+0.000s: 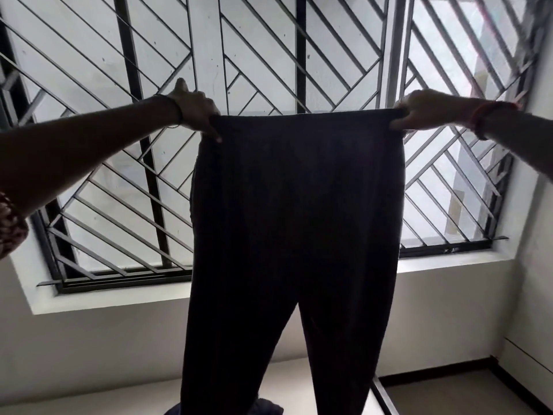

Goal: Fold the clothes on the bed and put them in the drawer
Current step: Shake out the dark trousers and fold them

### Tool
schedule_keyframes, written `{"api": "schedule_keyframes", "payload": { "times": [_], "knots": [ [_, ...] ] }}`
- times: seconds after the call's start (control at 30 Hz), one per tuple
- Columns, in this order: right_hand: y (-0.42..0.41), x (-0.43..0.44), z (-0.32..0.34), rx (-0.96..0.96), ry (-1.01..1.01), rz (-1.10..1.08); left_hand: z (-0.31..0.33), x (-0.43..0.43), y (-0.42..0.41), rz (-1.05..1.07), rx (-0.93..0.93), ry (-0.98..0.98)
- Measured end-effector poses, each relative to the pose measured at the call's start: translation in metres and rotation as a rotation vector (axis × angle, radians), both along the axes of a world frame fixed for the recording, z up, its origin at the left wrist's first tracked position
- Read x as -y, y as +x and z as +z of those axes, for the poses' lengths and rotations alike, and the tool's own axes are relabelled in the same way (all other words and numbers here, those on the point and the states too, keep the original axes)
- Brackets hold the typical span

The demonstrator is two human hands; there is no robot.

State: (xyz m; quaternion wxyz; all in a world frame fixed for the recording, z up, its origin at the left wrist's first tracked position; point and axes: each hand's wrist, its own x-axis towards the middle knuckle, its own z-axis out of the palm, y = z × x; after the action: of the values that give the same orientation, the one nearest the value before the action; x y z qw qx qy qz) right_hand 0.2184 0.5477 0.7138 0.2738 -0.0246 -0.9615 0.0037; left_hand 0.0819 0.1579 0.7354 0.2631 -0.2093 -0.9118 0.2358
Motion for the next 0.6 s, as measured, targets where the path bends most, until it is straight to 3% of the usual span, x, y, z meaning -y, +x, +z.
{"api": "schedule_keyframes", "payload": {
  "times": [0.17, 0.3, 0.4, 0.47, 0.6],
  "knots": [
    [-0.012, -0.007, -0.007, -0.024, -0.479, 0.169, 0.0, 0.008, -0.008, -0.063, -0.129, 0.108],
    [-0.007, 0.001, -0.026, 0.079, -0.439, 0.205, -0.01, 0.015, -0.015, -0.144, 0.019, 0.389],
    [-0.013, 0.005, -0.042, -0.004, -0.48, 0.27, -0.028, 0.012, -0.027, -0.312, 0.186, 0.825],
    [-0.024, -0.002, -0.052, -0.055, -0.637, 0.333, -0.041, 0.012, -0.027, -0.39, 0.317, 1.149],
    [-0.034, -0.009, -0.073, -0.021, -0.923, 0.407, -0.066, 0.009, -0.026, -0.503, 0.624, 1.491]
  ]
}}
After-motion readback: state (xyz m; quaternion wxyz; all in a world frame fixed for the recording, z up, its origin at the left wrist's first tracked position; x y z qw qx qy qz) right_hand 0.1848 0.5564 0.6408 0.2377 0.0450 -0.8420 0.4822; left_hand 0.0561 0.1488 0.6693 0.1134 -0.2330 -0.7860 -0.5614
